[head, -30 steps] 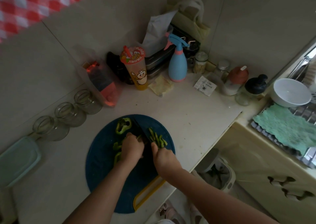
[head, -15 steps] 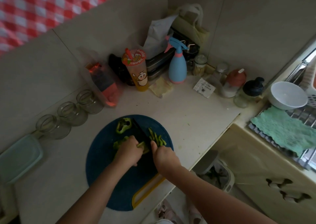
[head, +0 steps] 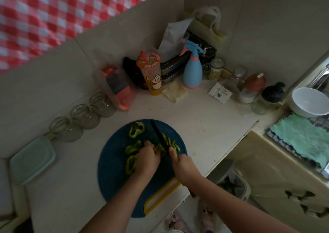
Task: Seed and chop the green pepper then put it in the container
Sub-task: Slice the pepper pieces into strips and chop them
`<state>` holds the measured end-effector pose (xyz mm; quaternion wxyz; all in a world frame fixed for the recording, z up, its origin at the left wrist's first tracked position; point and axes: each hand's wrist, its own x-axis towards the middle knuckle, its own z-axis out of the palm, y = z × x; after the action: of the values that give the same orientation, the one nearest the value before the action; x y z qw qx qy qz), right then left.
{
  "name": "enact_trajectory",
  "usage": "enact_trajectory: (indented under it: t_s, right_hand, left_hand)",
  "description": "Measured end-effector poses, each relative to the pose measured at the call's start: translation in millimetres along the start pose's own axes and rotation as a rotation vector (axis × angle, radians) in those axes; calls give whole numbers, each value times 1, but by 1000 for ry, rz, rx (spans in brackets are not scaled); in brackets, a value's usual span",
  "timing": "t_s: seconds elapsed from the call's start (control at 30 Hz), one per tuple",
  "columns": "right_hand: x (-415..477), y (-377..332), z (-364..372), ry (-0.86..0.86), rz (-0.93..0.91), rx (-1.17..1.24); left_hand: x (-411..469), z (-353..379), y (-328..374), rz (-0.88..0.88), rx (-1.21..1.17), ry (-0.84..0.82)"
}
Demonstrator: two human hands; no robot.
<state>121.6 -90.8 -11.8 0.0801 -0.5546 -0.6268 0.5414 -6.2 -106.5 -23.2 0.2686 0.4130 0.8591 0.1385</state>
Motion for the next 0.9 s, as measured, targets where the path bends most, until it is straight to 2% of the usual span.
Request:
enact_trajectory:
  t_s: [0.2, 0.53, 0.9]
  right_hand:
    - [-8, 6, 4, -12, -14, 2]
    - [-7, 20, 14, 1, -41, -120]
    - [2, 15, 15, -47, 7, -90]
  left_hand:
    - [-2, 2, -3, 101, 120, 59]
    - [2, 4, -7, 103, 15, 18]
    - [7, 6, -9, 106, -3, -13]
